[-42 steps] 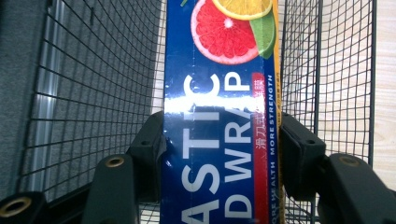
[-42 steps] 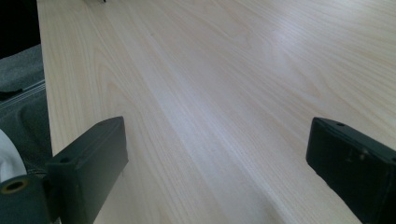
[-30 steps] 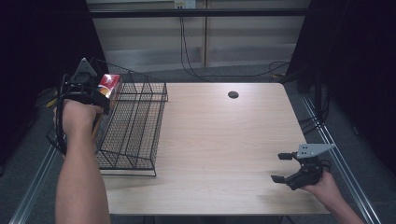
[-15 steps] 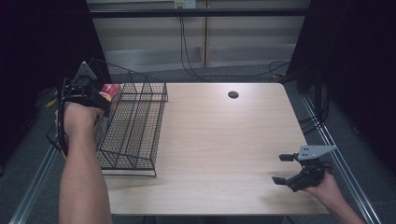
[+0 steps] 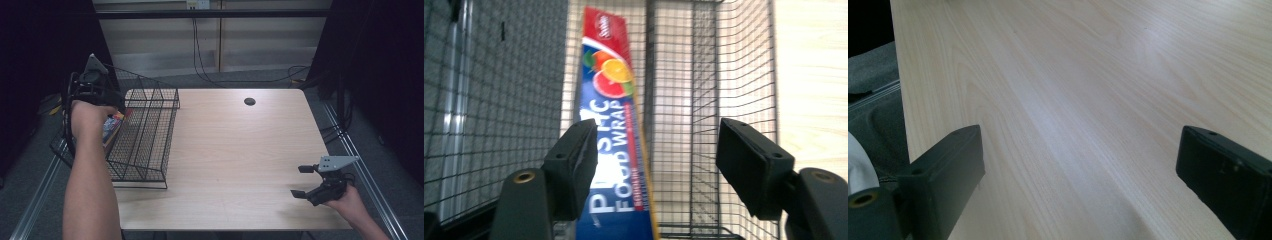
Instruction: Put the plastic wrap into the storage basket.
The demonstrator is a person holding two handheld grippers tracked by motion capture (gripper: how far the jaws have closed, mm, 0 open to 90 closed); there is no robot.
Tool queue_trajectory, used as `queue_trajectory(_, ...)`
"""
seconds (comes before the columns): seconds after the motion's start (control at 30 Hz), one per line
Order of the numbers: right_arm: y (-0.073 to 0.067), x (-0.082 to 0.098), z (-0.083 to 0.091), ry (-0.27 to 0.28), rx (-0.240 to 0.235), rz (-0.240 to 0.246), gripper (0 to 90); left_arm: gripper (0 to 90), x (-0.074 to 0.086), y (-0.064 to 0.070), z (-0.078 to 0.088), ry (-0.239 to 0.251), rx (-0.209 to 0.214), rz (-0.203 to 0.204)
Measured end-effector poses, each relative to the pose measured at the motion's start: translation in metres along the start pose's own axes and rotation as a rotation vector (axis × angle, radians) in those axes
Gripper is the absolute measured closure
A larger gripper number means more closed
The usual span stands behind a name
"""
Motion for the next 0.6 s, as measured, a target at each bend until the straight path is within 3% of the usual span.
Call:
queue_trajectory(0.03, 0.0, 0.0, 0.001, 0.006, -0.001, 0.003, 5.2, 28.6, -0.003, 0.006, 0.002, 0.021, 0.024, -0.001)
queue_trajectory(0.1, 0.0, -0.001, 0.002, 0.009, 0.003, 0.002, 5.2, 23.5, -0.005, 0.01, 0.003, 0.033, 0.035, -0.01)
queue_trajectory(0.2, 0.0, -0.001, 0.003, 0.014, 0.006, 0.001, 5.2, 21.0, -0.011, 0.025, 0.005, 0.072, 0.071, -0.058)
queue_trajectory(0.37, -0.001, -0.001, 0.003, 0.016, 0.008, 0.002, 5.2, 15.2, -0.016, 0.042, 0.004, 0.113, 0.103, -0.094)
queue_trajectory(0.6, -0.001, -0.001, 0.003, 0.017, 0.007, 0.002, 5.2, 11.6, -0.023, 0.058, 0.0, 0.131, 0.126, -0.13)
Point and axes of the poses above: each handheld gripper's, and its own axes: z roughly backward along the jaws, x roughly out of its underside, y roughly to its right, the point moved 4 cm from there along -z, roughly forward along the jaws, and after that the axes turned 14 degrees about -z, right-handed, at the moved point
